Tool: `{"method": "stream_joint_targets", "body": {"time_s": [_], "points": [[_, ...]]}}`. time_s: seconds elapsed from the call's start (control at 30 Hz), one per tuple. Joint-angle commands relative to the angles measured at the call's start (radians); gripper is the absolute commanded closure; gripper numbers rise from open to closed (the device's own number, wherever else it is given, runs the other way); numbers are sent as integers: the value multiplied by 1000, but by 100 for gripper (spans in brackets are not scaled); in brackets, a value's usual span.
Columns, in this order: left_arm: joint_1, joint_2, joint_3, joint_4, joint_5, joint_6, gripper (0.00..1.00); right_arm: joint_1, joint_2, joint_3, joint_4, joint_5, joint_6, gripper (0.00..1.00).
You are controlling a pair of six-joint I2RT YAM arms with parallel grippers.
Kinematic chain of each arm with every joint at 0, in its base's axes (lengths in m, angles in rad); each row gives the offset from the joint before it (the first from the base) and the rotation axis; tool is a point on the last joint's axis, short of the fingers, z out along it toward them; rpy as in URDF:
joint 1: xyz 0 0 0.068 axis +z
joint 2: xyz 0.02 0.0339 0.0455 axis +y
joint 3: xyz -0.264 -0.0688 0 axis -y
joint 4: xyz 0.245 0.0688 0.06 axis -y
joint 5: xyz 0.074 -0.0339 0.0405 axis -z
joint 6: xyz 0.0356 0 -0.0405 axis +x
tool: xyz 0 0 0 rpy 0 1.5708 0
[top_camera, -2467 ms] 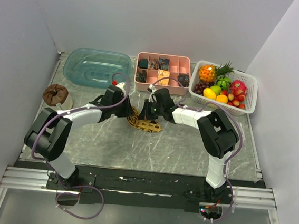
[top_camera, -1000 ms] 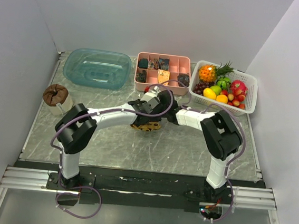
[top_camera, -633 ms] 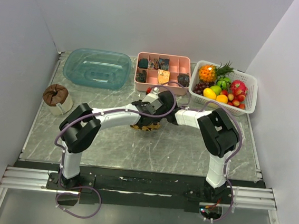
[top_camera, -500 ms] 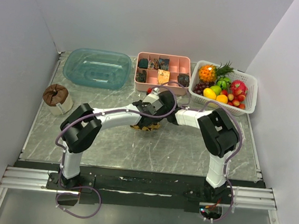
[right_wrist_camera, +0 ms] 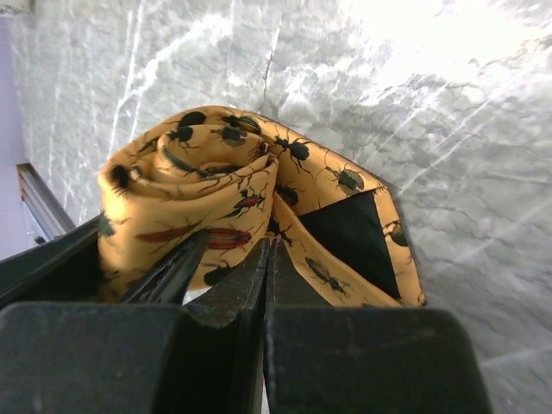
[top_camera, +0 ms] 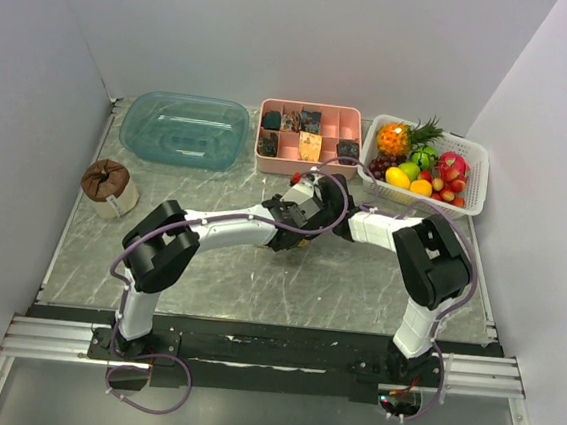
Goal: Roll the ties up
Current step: Roll the tie at the center of the board.
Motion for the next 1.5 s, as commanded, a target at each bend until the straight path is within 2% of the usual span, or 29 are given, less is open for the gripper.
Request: {"method": "stream_joint_targets", "body": {"time_s": [0.0,0.37,0.43,0.5,0.7,0.8,1.2,1.47], "points": [[-10,15,46,2,-40,-3,90,-24,-84,-35,31,-5,-13,100],[-45,55,90,-25,-94,6,85,-61,-102,-51,-5,-5,-29,100],[-51,62,98,-21,-88,14,80,-66,-102,-51,-8,-4,-32,100],[-56,73,105,-20,-86,17,66,-72,-102,-57,-11,-2,-34,100],[-72,84,115,-20,-92,25,37,-89,-99,-67,-12,-5,-36,100],[-79,73,107,-2,-88,26,33,-101,-104,-72,-12,-4,-39,100],[-92,-14,1,208,90,52,30,-139,-122,-92,-17,-4,-54,100],[-92,-21,-29,310,196,43,28,-181,-145,-118,-17,-13,-66,100]]}}
